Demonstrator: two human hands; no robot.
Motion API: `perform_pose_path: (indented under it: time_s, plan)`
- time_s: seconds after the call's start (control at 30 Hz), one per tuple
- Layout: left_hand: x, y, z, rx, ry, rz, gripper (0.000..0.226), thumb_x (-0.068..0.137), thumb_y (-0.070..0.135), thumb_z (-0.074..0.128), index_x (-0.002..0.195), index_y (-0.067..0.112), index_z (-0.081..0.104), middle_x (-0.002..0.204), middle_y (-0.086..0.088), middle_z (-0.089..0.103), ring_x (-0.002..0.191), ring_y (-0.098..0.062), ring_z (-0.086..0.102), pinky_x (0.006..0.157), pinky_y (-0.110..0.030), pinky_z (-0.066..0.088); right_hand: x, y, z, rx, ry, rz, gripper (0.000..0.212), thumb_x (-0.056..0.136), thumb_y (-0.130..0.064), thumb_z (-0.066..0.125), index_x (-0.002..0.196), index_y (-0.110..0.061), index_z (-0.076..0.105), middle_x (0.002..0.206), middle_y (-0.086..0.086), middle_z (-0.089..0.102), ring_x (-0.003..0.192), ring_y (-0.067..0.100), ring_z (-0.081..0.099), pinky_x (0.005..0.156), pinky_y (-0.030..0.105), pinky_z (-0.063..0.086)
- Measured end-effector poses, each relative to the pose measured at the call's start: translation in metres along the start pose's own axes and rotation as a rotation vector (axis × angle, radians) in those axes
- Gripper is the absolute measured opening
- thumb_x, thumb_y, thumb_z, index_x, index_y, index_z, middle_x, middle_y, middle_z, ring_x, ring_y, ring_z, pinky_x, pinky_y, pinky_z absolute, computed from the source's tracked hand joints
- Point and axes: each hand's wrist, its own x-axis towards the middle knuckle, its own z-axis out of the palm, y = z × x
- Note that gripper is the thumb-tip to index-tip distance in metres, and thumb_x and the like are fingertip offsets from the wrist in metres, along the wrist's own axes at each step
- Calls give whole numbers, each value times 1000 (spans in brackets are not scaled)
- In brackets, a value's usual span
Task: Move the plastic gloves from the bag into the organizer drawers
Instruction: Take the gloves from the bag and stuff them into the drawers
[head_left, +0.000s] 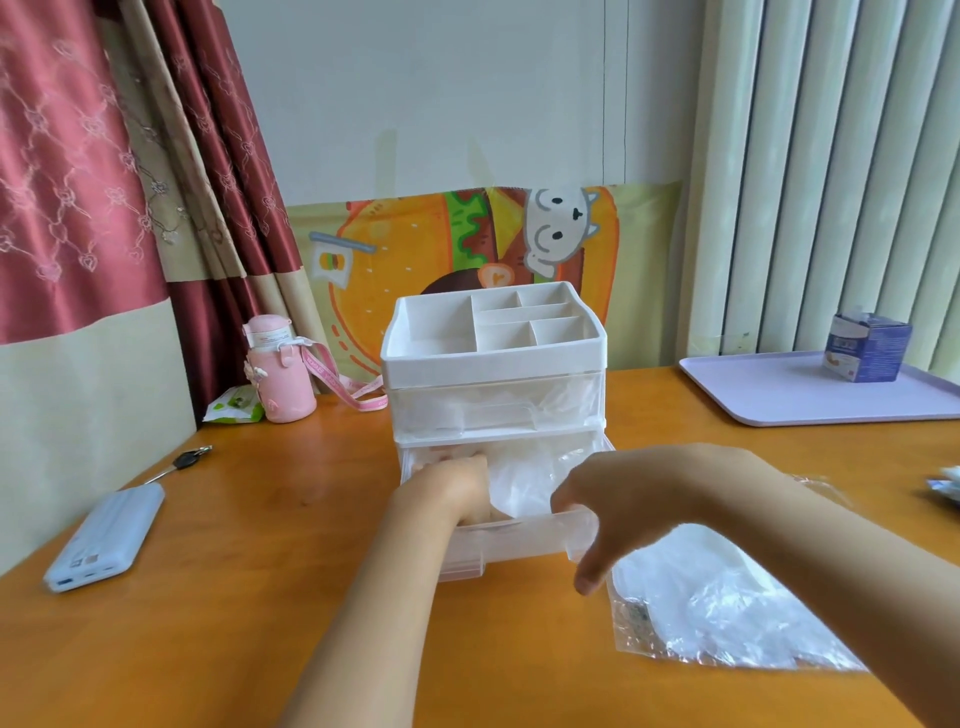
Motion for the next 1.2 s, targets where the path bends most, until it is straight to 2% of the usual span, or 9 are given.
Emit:
perform_pose_path:
  time_s: [0.23,0.37,0.5,0.6,0.73,0.87,0.97,1.07,1.2]
  plan:
    - [-26,-2,-20,-62,105,36,79,80,50,71,145,19,39,145,0,44,126,-21,48,94,-28,40,0,0,3,135,169,-37,51,80,-50,69,121,-26,49,116,-7,55,89,11,52,66,20,41]
    - [-56,17,-32,-218,277,181,58,84,50,67,135,26,51,137,6,52,120,-13,52,92,-26,40,-38,22,-5,331,451,-78,23,81,-49,67,80,-30,55,91,-14,60,88,7,60,80,26,51]
    - [-78,60,-20,-409,543,499,25,87,45,64,108,31,65,113,18,60,108,3,54,91,-17,39,-71,69,6,399,728,104,54,75,-56,66,58,-15,35,57,-5,36,50,10,30,50,24,26]
    - [-82,95,2,-472,593,678,19,88,38,64,74,26,60,99,16,64,98,4,56,86,-14,45,-91,117,29,494,703,328,57,76,-58,64,56,-12,36,52,2,35,46,12,27,51,27,22]
    - [-71,125,31,-480,532,762,24,87,34,67,69,31,52,97,14,63,94,3,56,85,-16,45,-100,176,68,535,662,535,52,78,-55,66,62,-7,53,57,3,57,53,16,45,54,30,31]
    - [-51,150,61,-453,355,733,15,88,38,64,77,29,58,100,14,61,99,0,55,89,-19,44,-91,221,117,595,707,701,15,95,-27,52,89,-14,57,85,9,66,77,24,59,64,33,44]
    - [-33,168,80,-388,240,669,13,90,35,62,91,22,63,109,12,58,100,-2,54,90,-20,41,-89,236,146,595,650,753,18,93,-16,50,108,-12,59,98,6,66,84,20,55,71,30,42]
    - [-16,184,97,-303,133,598,25,92,37,59,112,23,61,125,11,52,109,-7,53,90,-19,38,-93,241,154,586,549,736,29,91,-22,58,119,-13,55,95,-4,58,87,12,50,73,21,35]
    - [0,198,120,-196,94,578,54,96,44,51,143,20,41,150,7,35,136,-11,33,113,-27,24,-94,246,156,544,439,675,45,84,-47,66,117,-19,55,107,-3,55,94,14,52,78,21,40]
